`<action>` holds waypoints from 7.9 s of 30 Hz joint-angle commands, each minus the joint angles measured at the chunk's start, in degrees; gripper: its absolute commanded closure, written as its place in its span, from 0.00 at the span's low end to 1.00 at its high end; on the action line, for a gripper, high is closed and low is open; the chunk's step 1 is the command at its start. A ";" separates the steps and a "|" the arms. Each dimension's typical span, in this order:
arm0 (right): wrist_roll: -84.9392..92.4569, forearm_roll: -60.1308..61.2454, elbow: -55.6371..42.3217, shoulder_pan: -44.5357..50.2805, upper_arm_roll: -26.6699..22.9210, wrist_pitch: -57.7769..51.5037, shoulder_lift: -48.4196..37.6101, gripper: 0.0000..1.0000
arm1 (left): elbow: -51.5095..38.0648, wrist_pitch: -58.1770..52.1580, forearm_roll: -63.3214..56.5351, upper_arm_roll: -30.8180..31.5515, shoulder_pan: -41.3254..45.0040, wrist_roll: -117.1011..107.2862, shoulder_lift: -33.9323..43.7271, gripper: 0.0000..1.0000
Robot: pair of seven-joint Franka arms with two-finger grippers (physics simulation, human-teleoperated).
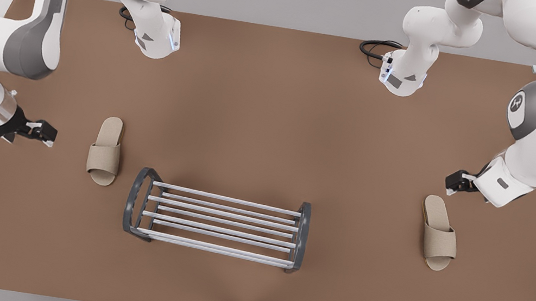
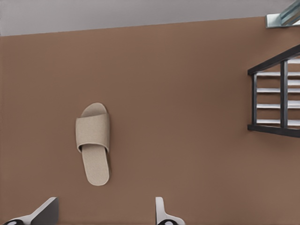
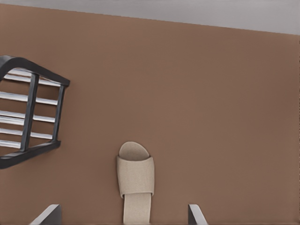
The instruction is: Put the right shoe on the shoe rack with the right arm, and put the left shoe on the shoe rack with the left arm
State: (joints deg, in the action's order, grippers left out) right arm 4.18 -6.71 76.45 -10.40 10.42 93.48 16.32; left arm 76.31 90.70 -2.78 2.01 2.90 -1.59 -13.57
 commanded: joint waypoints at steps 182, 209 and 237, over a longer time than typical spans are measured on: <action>-72.12 -135.76 25.15 22.44 1.53 67.98 5.21 0.79 | 26.35 47.04 91.42 -13.69 5.27 61.92 -6.29 0.00; -72.82 -135.76 32.53 24.99 -1.37 68.42 2.14 0.00 | 0.86 -0.26 3.48 -1.31 0.79 -36.20 -0.05 0.00; -11.21 3.89 8.01 9.52 -9.37 10.50 0.73 0.00 | 1.04 -0.70 3.30 -0.61 0.96 -36.11 0.12 0.00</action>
State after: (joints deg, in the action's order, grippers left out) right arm -35.17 -5.16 84.53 -1.11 1.07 108.93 16.95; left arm 77.35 90.05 0.59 1.35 3.88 -30.05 -13.49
